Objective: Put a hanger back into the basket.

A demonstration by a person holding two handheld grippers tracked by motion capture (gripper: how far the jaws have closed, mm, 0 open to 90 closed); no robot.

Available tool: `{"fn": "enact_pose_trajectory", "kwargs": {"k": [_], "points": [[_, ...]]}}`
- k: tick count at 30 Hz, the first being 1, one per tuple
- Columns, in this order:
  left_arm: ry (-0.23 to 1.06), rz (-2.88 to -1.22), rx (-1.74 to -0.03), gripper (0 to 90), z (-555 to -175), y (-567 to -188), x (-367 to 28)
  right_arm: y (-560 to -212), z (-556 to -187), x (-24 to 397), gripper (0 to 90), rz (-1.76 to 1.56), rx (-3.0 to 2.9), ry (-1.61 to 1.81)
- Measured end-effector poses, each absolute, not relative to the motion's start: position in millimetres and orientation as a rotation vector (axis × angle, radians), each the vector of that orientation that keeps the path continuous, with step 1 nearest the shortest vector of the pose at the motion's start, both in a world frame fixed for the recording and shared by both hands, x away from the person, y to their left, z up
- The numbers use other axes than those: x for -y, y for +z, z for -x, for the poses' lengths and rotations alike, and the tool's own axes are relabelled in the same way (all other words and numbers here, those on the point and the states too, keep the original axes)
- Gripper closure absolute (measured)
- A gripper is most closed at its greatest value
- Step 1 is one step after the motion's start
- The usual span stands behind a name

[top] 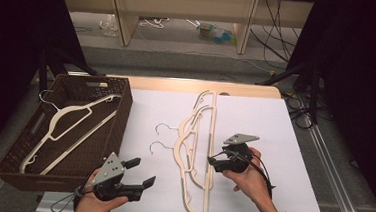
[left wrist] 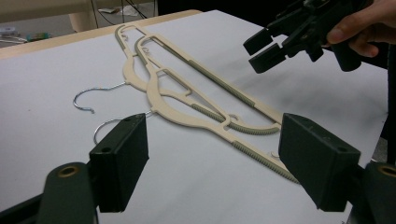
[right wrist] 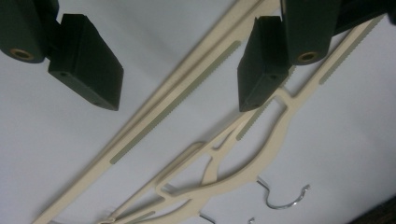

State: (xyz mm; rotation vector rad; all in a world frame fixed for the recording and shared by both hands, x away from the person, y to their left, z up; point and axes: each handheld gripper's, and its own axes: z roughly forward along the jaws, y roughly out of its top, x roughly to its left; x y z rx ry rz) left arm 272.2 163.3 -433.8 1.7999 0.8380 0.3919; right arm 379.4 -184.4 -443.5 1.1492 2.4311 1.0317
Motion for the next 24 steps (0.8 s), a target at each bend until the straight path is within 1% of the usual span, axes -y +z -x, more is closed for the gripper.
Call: {"fn": "enact_pose_trajectory", "kwargs": {"k": [1,11,14,15,24], "points": [[0.402,-1.81,-0.816,24.6,-273.0,-433.6,-164.7,-446.1,-382.0,182.8,32.4,-1.13,-2.424,1.03],[0.386,-1.798,-0.847,24.2,-273.8,-435.4,-166.1,-454.4,-399.8,172.0,36.2,-1.204,-2.467,0.921],[0.391,-1.807,-0.821,24.0,-275.7,-435.5,-167.1,-457.8,-404.3,168.6,38.0,-1.2,-2.459,0.903],[0.388,-1.805,-0.844,23.9,-274.7,-435.6,-166.7,-456.2,-403.6,166.6,38.7,-1.255,-2.477,0.882],[0.375,-1.811,-0.848,21.0,-275.1,-437.0,-165.4,-463.2,-411.0,157.5,40.9,-1.217,-2.507,0.836]]}}
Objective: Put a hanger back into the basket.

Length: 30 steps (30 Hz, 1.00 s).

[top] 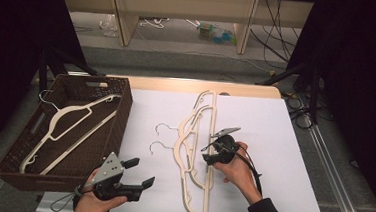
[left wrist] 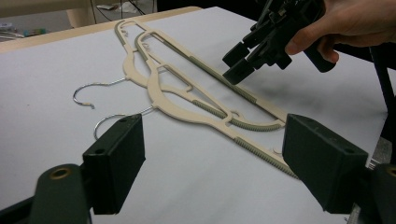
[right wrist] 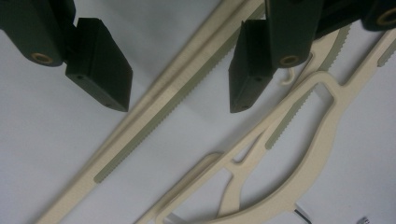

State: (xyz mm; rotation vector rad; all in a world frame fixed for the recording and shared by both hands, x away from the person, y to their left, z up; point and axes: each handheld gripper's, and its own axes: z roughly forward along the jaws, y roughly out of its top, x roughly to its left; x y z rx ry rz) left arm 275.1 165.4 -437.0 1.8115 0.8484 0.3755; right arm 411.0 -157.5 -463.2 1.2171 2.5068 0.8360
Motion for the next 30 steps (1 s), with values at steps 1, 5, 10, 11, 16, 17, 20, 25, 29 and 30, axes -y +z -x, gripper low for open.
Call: {"fn": "enact_pose_trajectory", "kwargs": {"k": [1,5,10,11,16,17,20,25,29,30], "points": [[0.373,-1.811,-0.848,21.0,-275.1,-437.2,-165.2,-464.8,-412.0,156.4,41.6,-1.196,-2.502,0.841],[0.373,-1.816,-0.848,21.0,-275.3,-437.2,-165.4,-465.3,-412.6,152.3,43.8,-1.191,-2.539,0.805],[0.37,-1.815,-0.847,21.1,-275.0,-437.1,-165.2,-467.7,-413.7,149.6,45.4,-1.205,-2.541,0.762],[0.371,-1.817,-0.847,21.2,-275.0,-437.2,-165.2,-468.0,-413.7,149.6,45.5,-1.204,-2.544,0.756],[0.369,-1.824,-0.845,21.3,-275.2,-437.4,-165.2,-472.0,-414.5,145.7,47.0,-1.197,-2.552,0.718],[0.368,-1.824,-0.845,21.4,-275.1,-437.3,-165.3,-472.0,-413.9,144.6,47.2,-1.216,-2.552,0.704],[0.366,-1.822,-0.844,21.4,-275.5,-437.3,-165.5,-471.5,-416.1,145.5,51.0,-1.204,-2.544,0.702],[0.365,-1.823,-0.845,21.5,-275.4,-437.4,-165.6,-471.5,-418.9,149.5,54.7,-1.251,-2.535,0.731],[0.366,-1.824,-0.846,21.7,-275.5,-437.4,-165.4,-472.0,-419.2,148.5,54.5,-1.231,-2.534,0.715],[0.367,-1.824,-0.847,21.7,-275.5,-437.5,-165.3,-471.6,-418.9,147.8,54.6,-1.231,-2.534,0.709]]}}
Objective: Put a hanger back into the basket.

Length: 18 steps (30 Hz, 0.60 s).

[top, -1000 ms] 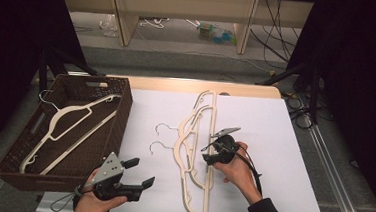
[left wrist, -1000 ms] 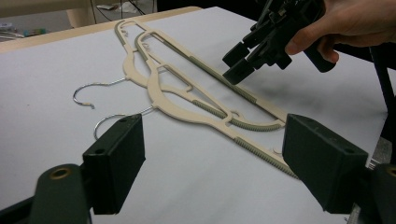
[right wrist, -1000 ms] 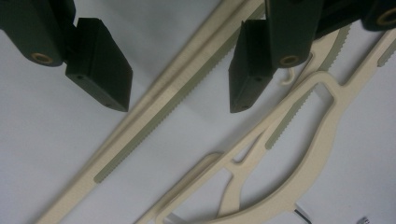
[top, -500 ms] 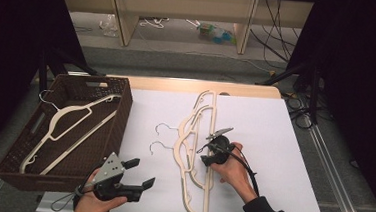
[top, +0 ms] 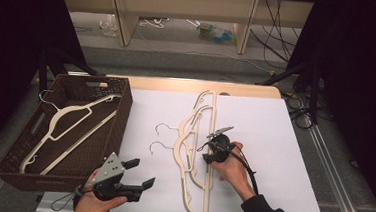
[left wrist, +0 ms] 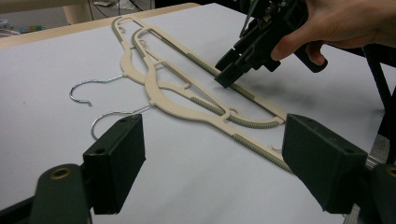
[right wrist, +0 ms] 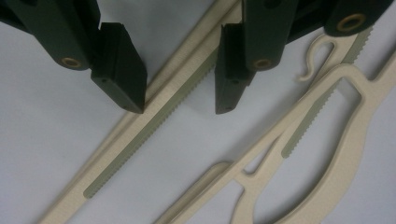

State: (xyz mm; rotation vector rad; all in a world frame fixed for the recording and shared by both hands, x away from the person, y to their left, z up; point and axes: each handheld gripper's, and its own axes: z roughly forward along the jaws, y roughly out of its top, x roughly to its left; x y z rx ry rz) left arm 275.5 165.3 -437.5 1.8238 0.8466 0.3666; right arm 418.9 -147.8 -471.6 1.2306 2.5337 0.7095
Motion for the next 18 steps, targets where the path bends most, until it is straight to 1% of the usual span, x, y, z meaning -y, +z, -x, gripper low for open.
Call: {"fn": "enact_pose_trajectory", "kwargs": {"k": [2,9,14,15,17,18], "points": [[0.365,-1.825,-0.847,21.7,-275.7,-437.6,-165.3,-471.3,-419.2,147.5,55.4,-1.243,-2.533,0.707],[0.363,-1.827,-0.846,21.8,-275.6,-437.6,-165.5,-467.9,-421.0,149.4,67.3,-1.251,-2.522,0.726],[0.361,-1.827,-0.842,21.9,-275.6,-437.7,-165.3,-467.3,-421.3,151.3,67.1,-1.292,-2.52,0.738],[0.361,-1.828,-0.842,22.0,-275.5,-437.6,-165.3,-468.0,-422.2,152.3,66.3,-1.292,-2.518,0.746],[0.36,-1.827,-0.841,22.3,-275.7,-437.7,-165.4,-468.9,-422.1,152.8,60.6,-1.313,-2.5,0.727],[0.36,-1.828,-0.84,22.4,-275.7,-437.7,-165.4,-469.1,-422.4,152.7,60.6,-1.315,-2.497,0.724]]}}
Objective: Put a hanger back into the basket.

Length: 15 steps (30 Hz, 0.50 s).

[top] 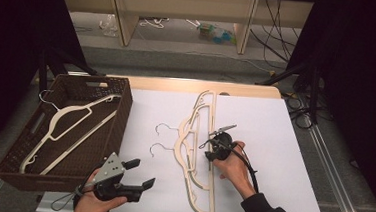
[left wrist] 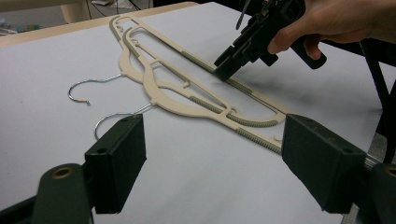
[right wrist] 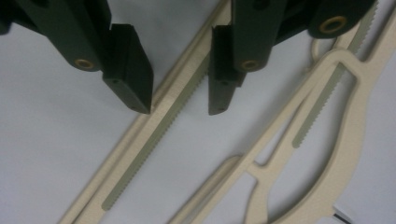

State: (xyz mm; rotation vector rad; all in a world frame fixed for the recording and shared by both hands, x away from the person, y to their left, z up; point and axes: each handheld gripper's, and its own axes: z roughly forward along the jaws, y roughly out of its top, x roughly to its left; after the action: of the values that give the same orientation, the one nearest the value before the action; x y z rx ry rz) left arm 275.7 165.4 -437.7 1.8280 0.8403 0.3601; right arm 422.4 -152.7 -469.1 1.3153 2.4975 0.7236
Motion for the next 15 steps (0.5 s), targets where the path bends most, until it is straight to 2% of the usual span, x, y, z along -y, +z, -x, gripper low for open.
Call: {"fn": "enact_pose_trajectory", "kwargs": {"k": [7,12,15], "points": [[0.359,-1.832,-0.84,22.9,-275.7,-437.7,-165.3,-470.2,-421.2,149.7,60.2,-1.304,-2.516,0.688],[0.358,-1.832,-0.84,23.3,-275.7,-437.6,-165.4,-467.1,-422.3,154.1,68.6,-1.323,-2.513,0.741],[0.353,-1.829,-0.841,23.2,-275.9,-437.8,-165.6,-465.6,-423.0,156.6,70.0,-1.356,-2.517,0.756]]}}
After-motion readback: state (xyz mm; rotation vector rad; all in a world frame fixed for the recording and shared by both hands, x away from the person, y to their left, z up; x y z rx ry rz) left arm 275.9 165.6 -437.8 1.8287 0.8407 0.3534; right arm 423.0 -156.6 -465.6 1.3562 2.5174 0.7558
